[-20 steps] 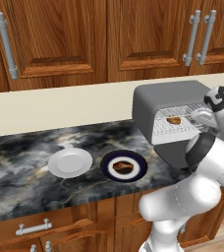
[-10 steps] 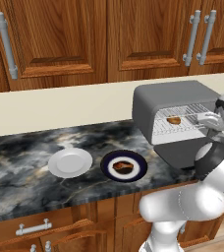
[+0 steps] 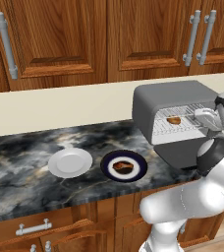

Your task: Open the toaster oven door. Place the bread on the bottom rack in the toaster oven and place the chicken drumstick on the top rack.

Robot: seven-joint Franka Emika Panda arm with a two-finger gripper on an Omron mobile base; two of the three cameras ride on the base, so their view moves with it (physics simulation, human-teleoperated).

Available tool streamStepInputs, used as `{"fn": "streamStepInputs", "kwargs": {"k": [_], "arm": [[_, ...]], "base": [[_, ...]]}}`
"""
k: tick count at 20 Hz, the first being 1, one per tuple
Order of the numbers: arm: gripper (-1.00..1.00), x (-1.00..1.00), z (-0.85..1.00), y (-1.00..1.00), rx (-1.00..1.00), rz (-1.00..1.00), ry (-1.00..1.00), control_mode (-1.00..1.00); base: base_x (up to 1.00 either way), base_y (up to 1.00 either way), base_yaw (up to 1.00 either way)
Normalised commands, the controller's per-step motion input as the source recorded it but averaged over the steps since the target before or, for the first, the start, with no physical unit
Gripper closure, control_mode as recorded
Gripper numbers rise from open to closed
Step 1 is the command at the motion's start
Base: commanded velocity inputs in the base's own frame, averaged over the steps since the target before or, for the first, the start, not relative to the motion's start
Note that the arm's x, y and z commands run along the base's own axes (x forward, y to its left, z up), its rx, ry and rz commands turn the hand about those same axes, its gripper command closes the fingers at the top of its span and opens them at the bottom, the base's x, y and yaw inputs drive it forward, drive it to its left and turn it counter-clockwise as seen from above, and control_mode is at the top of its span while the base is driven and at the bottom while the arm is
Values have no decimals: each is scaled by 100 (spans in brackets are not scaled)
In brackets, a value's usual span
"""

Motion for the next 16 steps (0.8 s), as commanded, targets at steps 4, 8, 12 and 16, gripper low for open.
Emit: {"fn": "streamStepInputs", "kwargs": {"k": [4, 8, 12, 16], "arm": [[-100, 27, 0, 0, 13, 0, -3, -100], [-100, 19, -6, 0, 5, 0, -7, -100], [-100, 19, -1, -7, 0, 0, -8, -100], [-100, 12, -4, -4, 0, 0, -6, -100]], "base": [[0, 0, 0], [0, 0, 0], [0, 0, 0], [0, 0, 0]]}}
